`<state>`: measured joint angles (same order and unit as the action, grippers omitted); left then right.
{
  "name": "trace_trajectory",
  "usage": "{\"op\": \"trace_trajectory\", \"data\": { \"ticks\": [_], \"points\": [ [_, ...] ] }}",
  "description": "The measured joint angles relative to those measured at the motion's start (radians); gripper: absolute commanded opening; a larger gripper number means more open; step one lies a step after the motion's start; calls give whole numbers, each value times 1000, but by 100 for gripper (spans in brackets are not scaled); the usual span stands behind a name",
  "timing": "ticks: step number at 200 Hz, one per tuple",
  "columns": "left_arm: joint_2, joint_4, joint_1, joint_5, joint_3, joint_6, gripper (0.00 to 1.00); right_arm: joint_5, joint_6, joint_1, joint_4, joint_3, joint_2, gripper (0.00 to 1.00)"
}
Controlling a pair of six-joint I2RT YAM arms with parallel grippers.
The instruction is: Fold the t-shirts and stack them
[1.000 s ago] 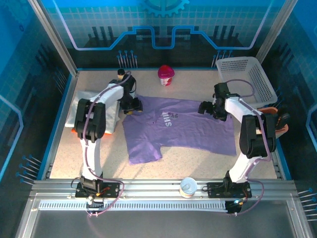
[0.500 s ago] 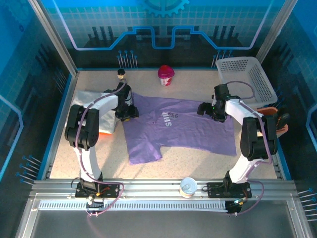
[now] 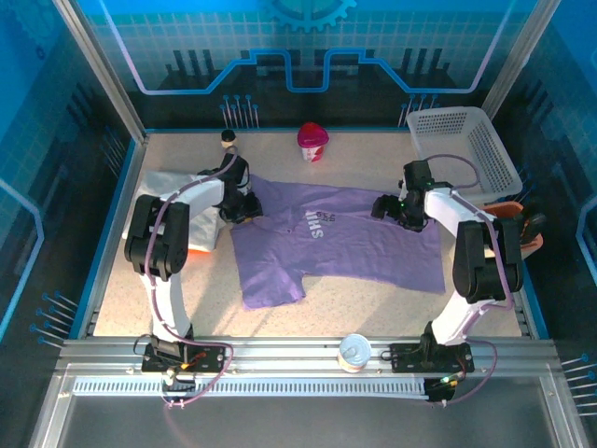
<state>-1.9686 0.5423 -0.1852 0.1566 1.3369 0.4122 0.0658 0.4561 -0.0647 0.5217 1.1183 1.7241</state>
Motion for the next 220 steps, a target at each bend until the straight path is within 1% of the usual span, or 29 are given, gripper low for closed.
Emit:
{"op": "trace_trajectory", "data": {
  "ticks": [19, 35, 47, 71, 98, 142, 188, 220],
  "points": [
    [0, 1, 0, 3, 0, 6, 13, 4, 0, 0, 0, 0, 0, 89],
    [2, 2, 0, 3, -6, 3, 4, 4, 0, 0, 0, 0, 0, 88],
    [10, 5, 0, 6, -16, 2, 0, 3, 0, 0, 1, 0, 0, 88],
    [50, 29, 0, 16, -41, 5, 0, -31, 13, 0, 13, 0, 0, 87],
    [142, 55, 0, 26, -83, 6, 0, -83, 32, 13, 39, 5, 18, 86],
    [272, 72, -3, 47, -158, 17, 0, -114, 46, 29, 47, 6, 40, 86],
    [334, 78, -10, 89, -247, 65, 0, -128, 46, 30, 53, 19, 67, 86],
    [346, 82, -13, 104, -255, 80, 0, -151, 60, 33, 54, 29, 107, 84]
  ]
}}
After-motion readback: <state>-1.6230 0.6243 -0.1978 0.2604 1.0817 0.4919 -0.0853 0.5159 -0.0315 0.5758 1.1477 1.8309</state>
